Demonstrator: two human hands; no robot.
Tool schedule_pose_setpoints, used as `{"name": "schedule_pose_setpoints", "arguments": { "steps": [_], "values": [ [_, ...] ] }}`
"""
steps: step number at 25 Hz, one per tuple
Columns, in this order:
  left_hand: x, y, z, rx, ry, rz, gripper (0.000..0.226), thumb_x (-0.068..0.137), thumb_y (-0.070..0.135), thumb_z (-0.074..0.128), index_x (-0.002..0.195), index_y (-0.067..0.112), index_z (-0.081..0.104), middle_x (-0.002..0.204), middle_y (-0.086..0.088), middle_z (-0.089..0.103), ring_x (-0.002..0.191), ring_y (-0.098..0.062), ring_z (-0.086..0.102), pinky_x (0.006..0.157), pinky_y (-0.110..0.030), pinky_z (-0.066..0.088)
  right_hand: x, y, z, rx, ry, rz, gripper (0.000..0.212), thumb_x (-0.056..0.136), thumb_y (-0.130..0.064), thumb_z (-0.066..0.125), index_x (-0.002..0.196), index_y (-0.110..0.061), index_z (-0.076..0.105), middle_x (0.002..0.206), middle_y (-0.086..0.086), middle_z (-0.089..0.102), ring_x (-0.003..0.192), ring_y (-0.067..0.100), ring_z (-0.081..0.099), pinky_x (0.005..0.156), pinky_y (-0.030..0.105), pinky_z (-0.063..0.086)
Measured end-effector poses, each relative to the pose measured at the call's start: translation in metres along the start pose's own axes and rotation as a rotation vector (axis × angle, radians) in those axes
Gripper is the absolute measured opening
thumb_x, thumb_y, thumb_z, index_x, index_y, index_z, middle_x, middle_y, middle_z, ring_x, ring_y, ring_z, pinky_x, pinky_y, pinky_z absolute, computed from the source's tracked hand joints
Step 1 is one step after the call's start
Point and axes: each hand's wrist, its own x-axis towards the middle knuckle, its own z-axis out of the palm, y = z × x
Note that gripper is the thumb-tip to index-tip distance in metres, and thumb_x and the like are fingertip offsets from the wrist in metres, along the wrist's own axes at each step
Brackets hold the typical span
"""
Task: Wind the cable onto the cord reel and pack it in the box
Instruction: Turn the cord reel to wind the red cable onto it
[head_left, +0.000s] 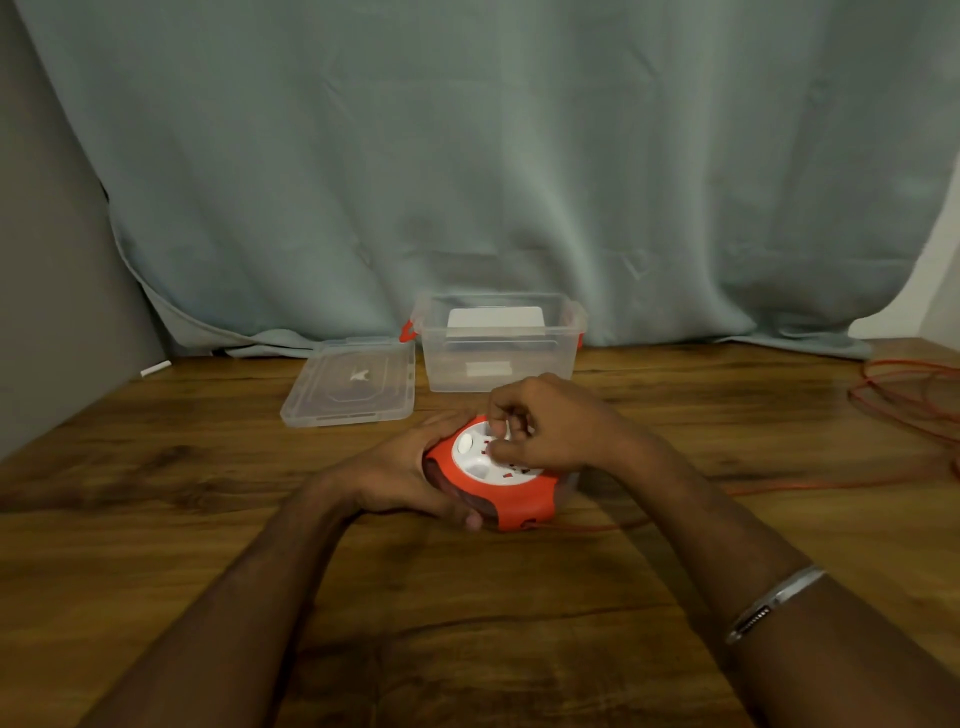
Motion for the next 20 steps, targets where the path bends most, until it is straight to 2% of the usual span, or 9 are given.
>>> {"name": "schedule_pose_setpoints", "arguments": {
  "steps": [1, 3, 6, 8, 10, 12, 15, 17, 20],
  "values": [
    [0.0, 0.002, 0.0, -0.008, -0.003, 0.0, 0.108, 0.058, 0.025, 0.103, 0.139, 0.055, 0.038, 0.147, 0.021, 0.051, 0.131, -0.003, 0.056, 0.104, -0.017, 0.051, 0.0, 0.002, -0.004, 0.061, -0.029, -0.029, 0.018, 0.076, -0.025, 0.078, 0.088, -0.031, 0.066, 0.088, -0.009, 0.071, 0.085, 0.011, 0.067, 0.071, 0.037, 0.056],
    [0.0, 0.001, 0.0, -0.005, -0.002, 0.002, 0.105, 0.059, 0.021, 0.102, 0.136, 0.056, 0.039, 0.146, 0.021, 0.052, 0.131, -0.002, 0.056, 0.105, -0.017, 0.05, -0.002, 0.007, -0.011, 0.084, -0.101, -0.05, 0.038, 0.072, -0.008, 0.073, 0.099, -0.034, 0.065, 0.105, -0.011, 0.072, 0.088, 0.01, 0.066, 0.071, 0.036, 0.055],
    [-0.001, 0.003, 0.0, -0.013, -0.011, -0.015, 0.103, 0.065, 0.014, 0.099, 0.136, 0.054, 0.037, 0.142, 0.025, 0.051, 0.126, 0.003, 0.056, 0.098, -0.011, 0.05, 0.001, 0.019, -0.012, 0.118, -0.183, -0.046, 0.042, 0.074, -0.004, 0.072, 0.097, -0.037, 0.062, 0.122, -0.012, 0.073, 0.074, 0.003, 0.064, 0.061, 0.031, 0.053],
    [-0.001, 0.002, 0.0, -0.007, -0.016, -0.022, 0.111, 0.061, 0.024, 0.102, 0.145, 0.052, 0.034, 0.146, 0.024, 0.05, 0.132, -0.003, 0.053, 0.107, -0.019, 0.05, 0.002, 0.025, -0.012, 0.216, -0.193, -0.032, 0.04, 0.074, -0.005, 0.075, 0.096, -0.035, 0.06, 0.127, -0.012, 0.073, 0.074, 0.003, 0.068, 0.061, 0.035, 0.057],
    [-0.001, 0.001, -0.001, 0.008, -0.009, -0.025, 0.124, 0.053, 0.036, 0.103, 0.153, 0.048, 0.032, 0.152, 0.021, 0.048, 0.138, -0.007, 0.05, 0.116, -0.03, 0.047, 0.0, 0.027, -0.014, 0.239, -0.194, -0.022, 0.039, 0.075, -0.002, 0.078, 0.098, -0.027, 0.059, 0.125, -0.008, 0.074, 0.067, -0.006, 0.065, 0.057, 0.025, 0.052],
    [-0.001, 0.0, -0.002, -0.003, -0.006, -0.027, 0.122, 0.055, 0.031, 0.104, 0.153, 0.047, 0.033, 0.151, 0.022, 0.049, 0.137, -0.005, 0.052, 0.113, -0.027, 0.048, -0.001, 0.027, -0.015, 0.231, -0.19, -0.007, 0.04, 0.075, -0.004, 0.084, 0.099, -0.022, 0.057, 0.121, -0.006, 0.075, 0.076, -0.007, 0.067, 0.055, 0.016, 0.047],
    [-0.001, 0.0, -0.002, 0.005, -0.001, -0.032, 0.122, 0.057, 0.028, 0.103, 0.155, 0.045, 0.032, 0.151, 0.022, 0.048, 0.136, -0.005, 0.051, 0.111, -0.024, 0.047, -0.003, 0.024, -0.013, 0.216, -0.147, 0.003, 0.041, 0.071, -0.026, 0.093, 0.092, -0.026, 0.057, 0.106, -0.004, 0.073, 0.098, 0.018, 0.07, 0.062, 0.031, 0.052],
    [-0.002, 0.0, -0.001, 0.0, 0.0, -0.028, 0.122, 0.057, 0.029, 0.104, 0.155, 0.043, 0.033, 0.151, 0.021, 0.049, 0.136, -0.006, 0.052, 0.114, -0.027, 0.048, -0.004, 0.018, -0.012, 0.15, -0.126, 0.022, 0.041, 0.07, -0.039, 0.093, 0.085, -0.027, 0.058, 0.095, -0.003, 0.071, 0.093, 0.02, 0.067, 0.067, 0.04, 0.052],
    [-0.001, 0.001, -0.001, -0.02, 0.003, -0.032, 0.115, 0.057, 0.024, 0.103, 0.148, 0.047, 0.036, 0.147, 0.019, 0.053, 0.133, -0.007, 0.055, 0.112, -0.028, 0.05, -0.004, 0.008, -0.006, 0.015, -0.053, 0.026, 0.042, 0.068, -0.051, 0.088, 0.074, -0.024, 0.056, 0.075, -0.005, 0.066, 0.07, 0.016, 0.06, 0.061, 0.034, 0.044]
  ]
}}
